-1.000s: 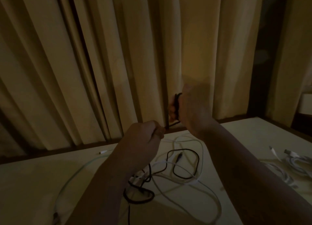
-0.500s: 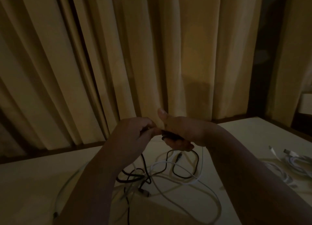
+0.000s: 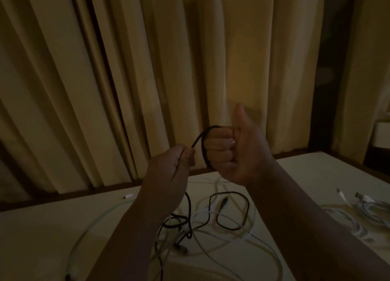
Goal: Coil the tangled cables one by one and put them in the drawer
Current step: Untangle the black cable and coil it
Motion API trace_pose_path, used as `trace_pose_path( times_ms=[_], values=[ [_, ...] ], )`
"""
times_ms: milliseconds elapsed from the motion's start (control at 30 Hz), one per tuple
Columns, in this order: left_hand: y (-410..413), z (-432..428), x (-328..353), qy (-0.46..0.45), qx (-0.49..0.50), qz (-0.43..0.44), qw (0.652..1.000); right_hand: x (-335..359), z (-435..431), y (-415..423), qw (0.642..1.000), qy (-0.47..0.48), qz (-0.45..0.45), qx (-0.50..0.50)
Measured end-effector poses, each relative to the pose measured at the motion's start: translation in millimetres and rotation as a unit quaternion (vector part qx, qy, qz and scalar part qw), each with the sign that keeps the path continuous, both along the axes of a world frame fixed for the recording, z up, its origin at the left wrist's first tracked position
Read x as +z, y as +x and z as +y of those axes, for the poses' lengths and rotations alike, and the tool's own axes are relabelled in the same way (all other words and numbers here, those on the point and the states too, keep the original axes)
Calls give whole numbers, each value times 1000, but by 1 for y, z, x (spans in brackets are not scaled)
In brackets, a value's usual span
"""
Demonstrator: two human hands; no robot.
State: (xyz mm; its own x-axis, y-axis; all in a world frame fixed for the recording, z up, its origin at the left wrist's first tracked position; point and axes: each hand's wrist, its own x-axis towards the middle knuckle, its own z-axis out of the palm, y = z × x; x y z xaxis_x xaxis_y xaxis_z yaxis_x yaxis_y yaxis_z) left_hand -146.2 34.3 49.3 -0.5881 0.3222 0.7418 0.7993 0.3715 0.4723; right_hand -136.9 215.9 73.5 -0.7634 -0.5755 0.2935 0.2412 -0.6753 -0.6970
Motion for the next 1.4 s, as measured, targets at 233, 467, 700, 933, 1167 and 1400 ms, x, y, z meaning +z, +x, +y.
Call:
trace_pose_path(
  times_ms=[233,467,700,933,1167,1400],
  values=[
    [3,6,1,-21,9,-53,998,2,-8,7,972,-233,-21,3],
    [6,16,-8,-151,28,-124,980,6,0,4,920,-283,-52,-267],
    [10,13,-5,-243,55,-142,958,6,-7,-2,909,-20,33,-415],
    [3,3,-3,-272,52,-169,946,-15,-20,-4,768,441,181,-427],
    [0,-14,7,-225,65,-199,952,-15,-19,5,699,571,232,-362],
    [-8,-31,15,27,-15,-260,965,-17,-13,0,713,640,163,-237]
  ],
)
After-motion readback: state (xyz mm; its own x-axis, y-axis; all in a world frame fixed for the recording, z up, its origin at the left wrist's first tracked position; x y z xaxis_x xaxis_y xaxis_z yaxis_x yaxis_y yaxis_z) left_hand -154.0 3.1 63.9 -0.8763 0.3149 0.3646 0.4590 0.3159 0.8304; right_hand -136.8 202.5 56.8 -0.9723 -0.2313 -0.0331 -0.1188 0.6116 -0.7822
